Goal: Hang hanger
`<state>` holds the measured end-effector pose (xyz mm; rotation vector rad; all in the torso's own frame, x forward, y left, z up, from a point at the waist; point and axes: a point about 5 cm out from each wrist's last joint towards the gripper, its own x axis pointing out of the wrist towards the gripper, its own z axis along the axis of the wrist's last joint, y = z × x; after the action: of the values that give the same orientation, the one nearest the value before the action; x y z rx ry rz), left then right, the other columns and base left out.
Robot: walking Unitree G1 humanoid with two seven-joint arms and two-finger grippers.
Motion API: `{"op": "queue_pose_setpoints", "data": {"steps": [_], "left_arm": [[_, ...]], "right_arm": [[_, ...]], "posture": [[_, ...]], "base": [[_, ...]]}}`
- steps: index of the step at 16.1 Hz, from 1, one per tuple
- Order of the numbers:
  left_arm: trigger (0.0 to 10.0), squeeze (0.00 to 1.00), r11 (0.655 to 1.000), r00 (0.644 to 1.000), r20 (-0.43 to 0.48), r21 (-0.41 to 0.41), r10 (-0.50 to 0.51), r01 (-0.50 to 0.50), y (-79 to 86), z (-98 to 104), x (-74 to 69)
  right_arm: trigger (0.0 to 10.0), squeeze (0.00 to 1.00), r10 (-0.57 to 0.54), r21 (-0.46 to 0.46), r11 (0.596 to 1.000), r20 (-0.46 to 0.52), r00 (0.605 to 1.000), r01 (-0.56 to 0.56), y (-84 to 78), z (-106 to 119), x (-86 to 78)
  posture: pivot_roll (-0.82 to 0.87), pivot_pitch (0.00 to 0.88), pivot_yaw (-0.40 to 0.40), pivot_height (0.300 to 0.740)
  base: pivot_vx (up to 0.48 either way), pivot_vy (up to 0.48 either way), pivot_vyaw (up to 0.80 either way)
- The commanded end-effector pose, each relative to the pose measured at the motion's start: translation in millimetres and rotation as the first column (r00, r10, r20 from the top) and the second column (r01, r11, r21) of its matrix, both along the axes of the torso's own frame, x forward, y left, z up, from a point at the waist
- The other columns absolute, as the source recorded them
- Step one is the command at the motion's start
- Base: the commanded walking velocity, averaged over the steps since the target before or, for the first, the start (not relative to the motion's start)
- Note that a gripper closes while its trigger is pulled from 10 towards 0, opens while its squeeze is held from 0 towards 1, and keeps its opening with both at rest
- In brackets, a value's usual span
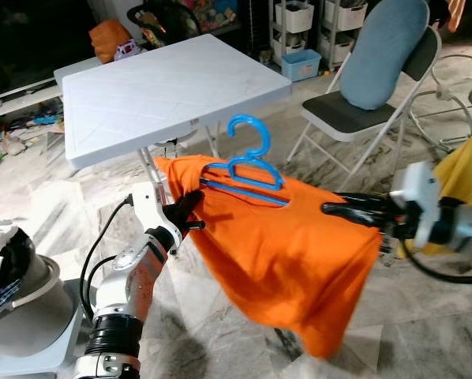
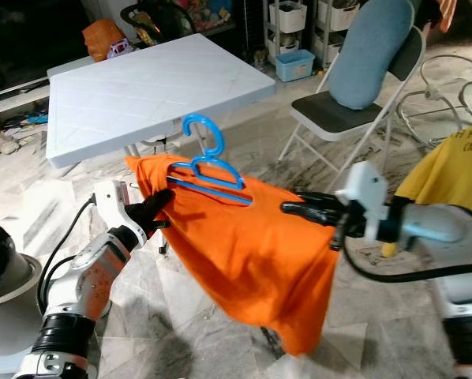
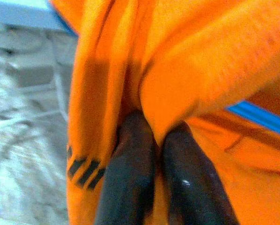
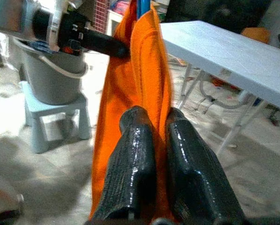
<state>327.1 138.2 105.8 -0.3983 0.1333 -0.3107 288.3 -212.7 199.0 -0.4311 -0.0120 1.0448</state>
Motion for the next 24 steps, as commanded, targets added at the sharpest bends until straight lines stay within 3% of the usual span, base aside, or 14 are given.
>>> {"op": "queue_pose_setpoints", "data": {"steps": [1,3,4,6,9,12,13,17,18,21,22,23,24], "left_arm": [[10.0,1.0,0.997,0.999,0.032,0.069,0.036,-0.038,-0.6,3.6,3.7],[10.0,1.0,0.982,0.996,0.081,0.182,0.041,-0.055,-2.0,5.1,4.1],[10.0,1.0,0.951,0.993,0.109,0.301,0.044,-0.075,-0.4,3.1,2.5],[10.0,1.0,0.925,0.988,0.136,0.359,0.077,-0.121,1.7,-2.2,-1.8],[10.0,1.0,0.916,0.983,0.155,0.372,0.1,-0.151,2.6,-5.3,-5.6],[10.0,1.0,0.887,0.957,0.212,0.378,0.197,-0.266,21.2,-2.4,-8.3],[10.0,1.0,0.862,0.936,0.231,0.377,0.265,-0.337,39.7,-0.9,-7.8],[10.0,1.0,0.843,0.925,0.194,0.383,0.328,-0.379,55.5,-7.2,-7.7],[10.0,0.0,0.846,0.926,0.133,0.377,0.352,-0.376,59.9,-16.7,-8.3],[10.0,0.0,0.901,0.938,0.027,0.269,0.346,-0.34,58.5,-28.1,-7.6],[10.0,0.0,0.915,0.938,0.01,0.213,0.348,-0.342,57.6,-27.8,-6.9],[10.0,0.0,0.946,0.95,-0.012,0.101,0.312,-0.309,50.3,-24.7,-3.4],[10.0,0.0,0.956,0.958,-0.009,0.058,0.287,-0.286,45.2,-21.7,-2.2]], "right_arm": [[10.0,0.0,-0.009,-0.004,1.0,0.067,0.998,0.009,11.5,2.2,4.0],[10.0,0.0,-0.035,-0.034,0.999,0.063,0.997,0.037,14.3,-8.5,5.0],[10.0,0.0,-0.062,-0.034,0.997,0.062,0.996,0.064,15.0,-11.1,6.5],[10.0,0.0,-0.105,-0.028,0.994,0.053,0.993,0.107,17.2,-15.9,8.8],[10.0,0.0,-0.106,-0.044,0.993,0.034,0.994,0.108,20.5,-25.4,6.1],[10.0,0.0,-0.03,-0.034,0.999,0.014,0.999,0.031,20.5,-33.1,-7.4],[10.0,0.0,-0.006,-0.014,1.0,-0.007,1.0,0.006,11.7,-32.2,-12.0],[10.0,0.0,0.01,0.003,1.0,-0.065,0.998,-0.01,2.5,-30.0,-13.3],[10.0,0.0,0.077,0.045,0.996,-0.118,0.99,-0.072,1.6,-24.5,-20.3],[10.0,0.0,0.13,0.063,0.991,-0.164,0.978,-0.121,-7.1,-19.0,-28.3],[10.0,0.0,0.138,0.066,0.99,-0.169,0.976,-0.129,-8.2,-18.1,-29.5],[10.0,0.0,0.117,0.054,0.992,-0.156,0.981,-0.11,-8.2,-17.2,-26.0],[10.0,0.0,0.093,0.04,0.995,-0.139,0.986,-0.088,-6.6,-18.0,-22.5]], "posture": [[-0.13,0.0,0.137,0.74],[-0.13,0.0,0.137,0.74],[-0.13,0.0,0.135,0.74],[-0.13,0.0,0.133,0.74],[-0.13,0.0,0.128,0.74],[-0.12,0.0,0.125,0.74],[-0.12,0.0,0.125,0.74],[-0.11,0.0,0.126,0.74],[-0.12,0.0,0.132,0.74],[-0.12,0.0,0.134,0.74],[-0.12,0.0,0.134,0.74],[-0.12,0.0,0.136,0.74],[-0.12,0.0,0.136,0.74]], "base": [[0.0,0.0,0.0],[0.0,0.0,0.0],[0.0,0.0,0.0],[0.0,0.0,0.0],[0.0,0.0,0.0],[0.0,0.0,0.0],[0.0,0.0,0.0],[0.0,0.0,0.0],[0.0,0.0,0.0],[0.0,0.0,0.0],[0.0,0.0,0.0],[0.0,0.0,0.0],[0.0,0.0,0.0]]}}
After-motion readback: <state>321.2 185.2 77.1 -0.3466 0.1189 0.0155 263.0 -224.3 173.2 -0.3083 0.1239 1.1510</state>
